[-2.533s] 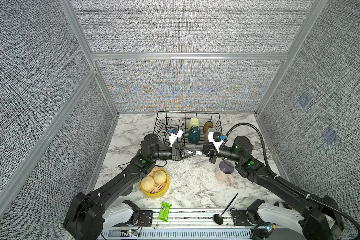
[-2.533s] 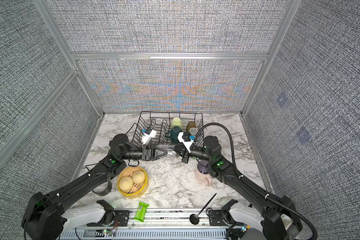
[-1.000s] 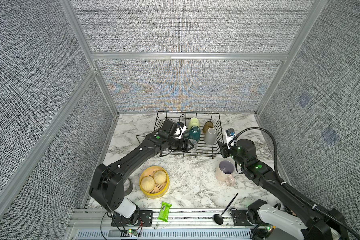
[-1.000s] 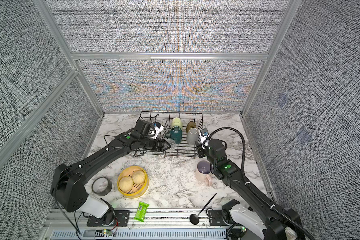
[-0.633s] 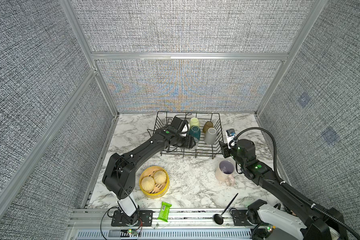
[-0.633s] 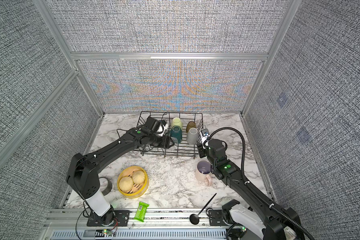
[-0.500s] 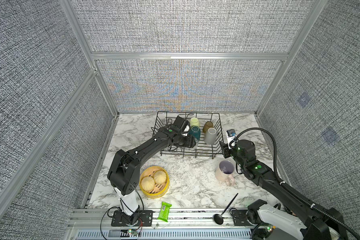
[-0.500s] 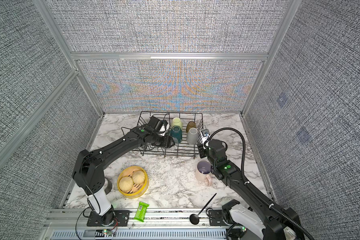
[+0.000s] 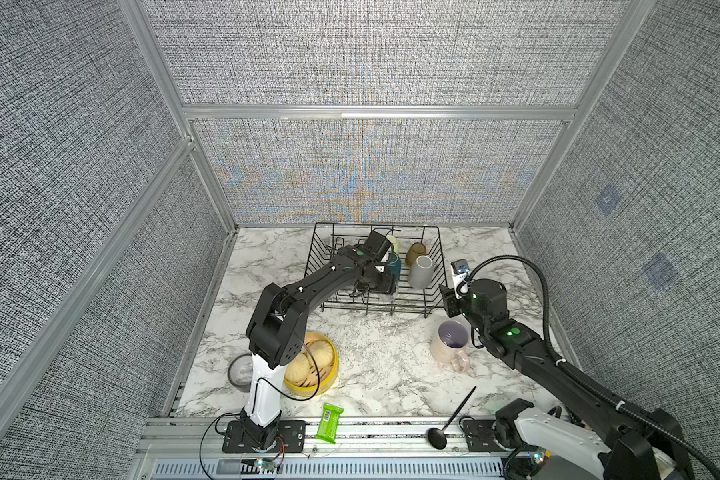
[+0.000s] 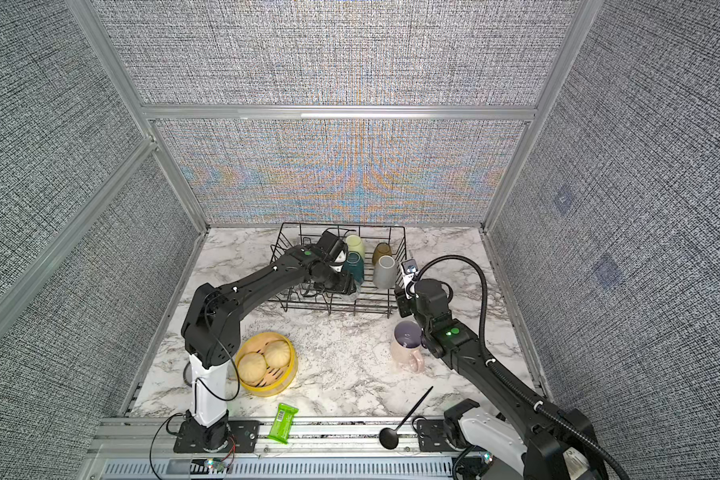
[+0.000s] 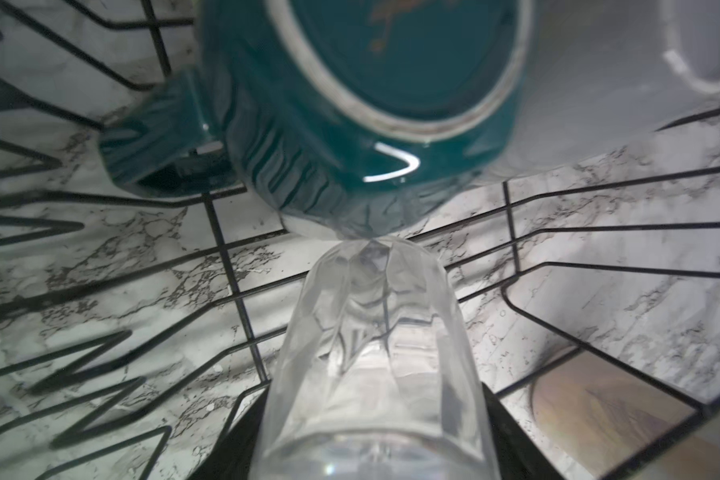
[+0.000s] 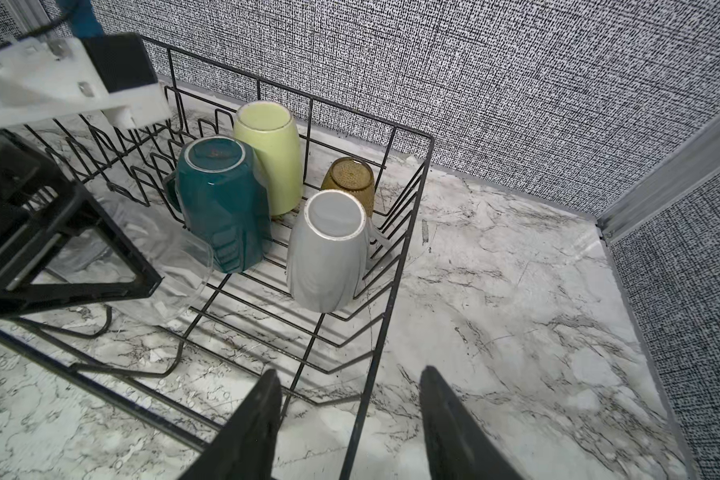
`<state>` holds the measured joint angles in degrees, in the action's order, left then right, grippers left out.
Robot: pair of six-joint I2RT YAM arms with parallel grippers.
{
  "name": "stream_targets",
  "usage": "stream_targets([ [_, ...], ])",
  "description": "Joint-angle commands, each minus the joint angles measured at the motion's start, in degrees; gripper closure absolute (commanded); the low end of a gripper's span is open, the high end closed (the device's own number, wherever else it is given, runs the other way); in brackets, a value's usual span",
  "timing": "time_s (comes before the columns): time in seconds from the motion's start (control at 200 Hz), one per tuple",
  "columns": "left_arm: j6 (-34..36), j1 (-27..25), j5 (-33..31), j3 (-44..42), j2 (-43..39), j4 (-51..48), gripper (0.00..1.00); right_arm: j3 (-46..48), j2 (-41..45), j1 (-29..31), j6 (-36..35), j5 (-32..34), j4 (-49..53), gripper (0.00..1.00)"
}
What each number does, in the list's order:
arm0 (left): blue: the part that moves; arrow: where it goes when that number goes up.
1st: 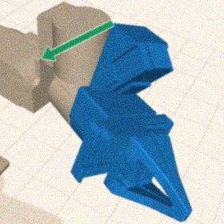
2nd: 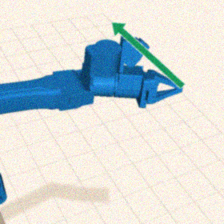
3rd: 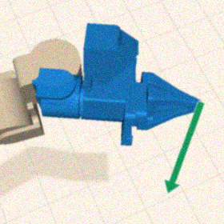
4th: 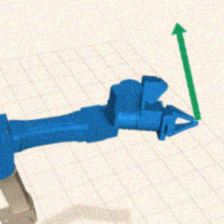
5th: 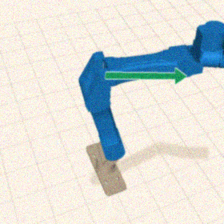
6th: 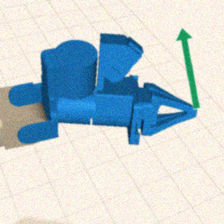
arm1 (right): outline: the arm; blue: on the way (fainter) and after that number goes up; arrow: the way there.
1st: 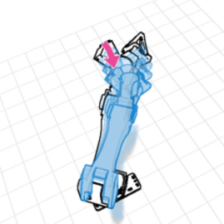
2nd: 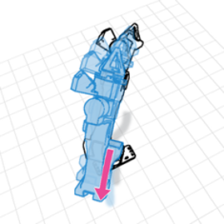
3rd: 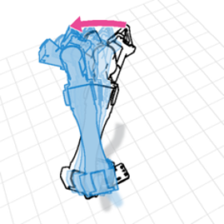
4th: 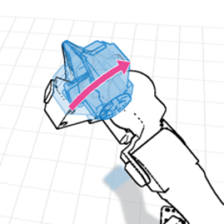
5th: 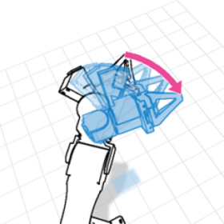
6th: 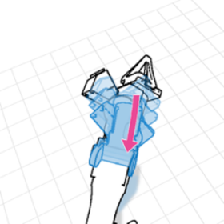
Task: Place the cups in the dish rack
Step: 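Carry the clear cup with the left gripper over the rack while the right withdraws, then lower the clear cup into the rack near the dark-green mug with the left gripper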
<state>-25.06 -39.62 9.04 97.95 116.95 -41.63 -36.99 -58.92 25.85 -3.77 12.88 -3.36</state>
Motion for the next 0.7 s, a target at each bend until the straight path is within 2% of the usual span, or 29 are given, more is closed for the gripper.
stream_targets([
  [0.0,1.1,-0.2,-1.6,1.7,0.6,-2.6,0.48,0.5,0.7,0.0,-0.4,1.4,-1.2,0.46],
  [0.14,1.5,-0.5,-3.2,2.3,0.7,-4.8,0.48,1.1,1.4,0.0,-0.6,1.5,-1.9,0.46],
  [0.525,1.4,-1.2,-2.2,4.2,3.7,-6.3,0.46,1.1,2.0,0.0,-0.7,2.3,-1.0,0.46],
  [0.69,1.3,-1.3,-2.9,4.3,3.5,-7.0,0.37,1.2,2.0,0.0,-0.9,1.8,-1.3,0.46],
])
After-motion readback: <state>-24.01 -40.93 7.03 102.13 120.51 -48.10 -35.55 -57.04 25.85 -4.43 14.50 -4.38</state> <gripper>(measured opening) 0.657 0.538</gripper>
